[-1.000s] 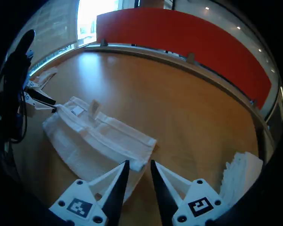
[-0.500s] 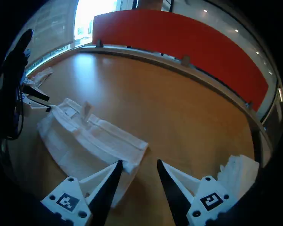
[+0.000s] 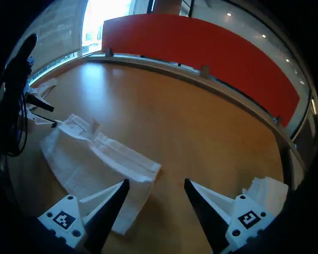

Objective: Fold towel

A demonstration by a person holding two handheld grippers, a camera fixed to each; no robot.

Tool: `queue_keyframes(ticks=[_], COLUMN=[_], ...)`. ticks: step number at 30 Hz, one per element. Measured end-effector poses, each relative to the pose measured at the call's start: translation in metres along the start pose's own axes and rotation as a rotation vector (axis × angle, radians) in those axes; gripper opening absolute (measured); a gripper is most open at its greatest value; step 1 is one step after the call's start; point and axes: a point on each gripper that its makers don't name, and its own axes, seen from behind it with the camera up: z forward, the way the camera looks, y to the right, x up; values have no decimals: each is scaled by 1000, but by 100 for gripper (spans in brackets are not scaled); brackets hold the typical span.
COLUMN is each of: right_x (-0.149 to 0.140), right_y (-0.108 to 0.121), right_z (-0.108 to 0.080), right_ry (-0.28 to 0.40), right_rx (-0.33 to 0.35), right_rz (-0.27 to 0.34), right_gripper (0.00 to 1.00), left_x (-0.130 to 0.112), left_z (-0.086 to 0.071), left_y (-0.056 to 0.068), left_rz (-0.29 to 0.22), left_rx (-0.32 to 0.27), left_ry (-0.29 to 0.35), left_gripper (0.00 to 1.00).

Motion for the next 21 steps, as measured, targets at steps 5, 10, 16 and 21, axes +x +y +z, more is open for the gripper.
queue_keyframes(ticks=[5, 10, 16, 21], right_x=[0, -2, -4, -6], right_y=[0, -3, -7, -11], right_z=[-3, -7, -13, -20], right_ry=[3, 5, 6, 8], right_rx=[1, 8, 15, 19], right_rz=[-1, -1, -3, -2], right_gripper=[100, 100, 100, 100], left_x=[2, 1, -3, -10], left_z=[-4, -10, -23, -35], left_y=[-2, -4, -5, -4], left_rz=[-1, -8, -20, -35], left_rx=[7, 13, 16, 17], left_ry=[9, 17, 28, 31], left_gripper=[93, 93, 93, 93])
